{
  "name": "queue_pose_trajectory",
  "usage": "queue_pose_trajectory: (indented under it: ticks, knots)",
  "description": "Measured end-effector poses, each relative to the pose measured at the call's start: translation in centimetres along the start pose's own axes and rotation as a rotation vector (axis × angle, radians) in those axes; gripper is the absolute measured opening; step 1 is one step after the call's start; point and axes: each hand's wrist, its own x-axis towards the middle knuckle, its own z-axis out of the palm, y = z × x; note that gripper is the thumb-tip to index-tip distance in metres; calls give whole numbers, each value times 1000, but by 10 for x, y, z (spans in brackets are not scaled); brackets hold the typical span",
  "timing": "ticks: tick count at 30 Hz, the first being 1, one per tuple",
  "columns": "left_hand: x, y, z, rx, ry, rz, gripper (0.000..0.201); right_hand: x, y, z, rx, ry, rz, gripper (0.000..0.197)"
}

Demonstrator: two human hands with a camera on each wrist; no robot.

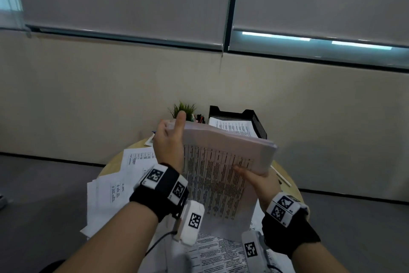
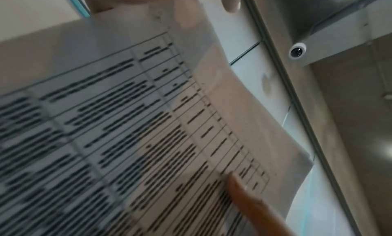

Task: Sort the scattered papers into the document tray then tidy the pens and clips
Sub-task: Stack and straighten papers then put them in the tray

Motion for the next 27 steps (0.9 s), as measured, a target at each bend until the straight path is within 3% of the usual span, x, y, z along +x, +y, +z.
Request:
queue_pose_trajectory:
  ticks: [3,7,10,12,15,17,23,27]
  knots:
    - [9,3,8,48,53,3,36,-1,-2,1,6,1,-15,29]
    - [17,-1,9,102,101,36,22,-2,-2,2,41,7,11,31]
    - [18,-3,3,26,52,63,18,-1,-4,0,80,2,45,26]
    - [17,-9,-6,-79,-60,7,18,1,-5,-3,109,12,68,18]
    - [13,-30,-22,-125,-265,-172,41,3,-3,-6,117,24,77,31]
    - [5,-49,-31,-35,-360,-289,28,4,0,-6,121,28,89,35]
    - [-19,-103,-52,110,-384,-518,28,-11,36,-2,27,81,137,29]
    - [-24,-107,-48,80,-352,-479,21,-15,55,0,-13,153,219,27]
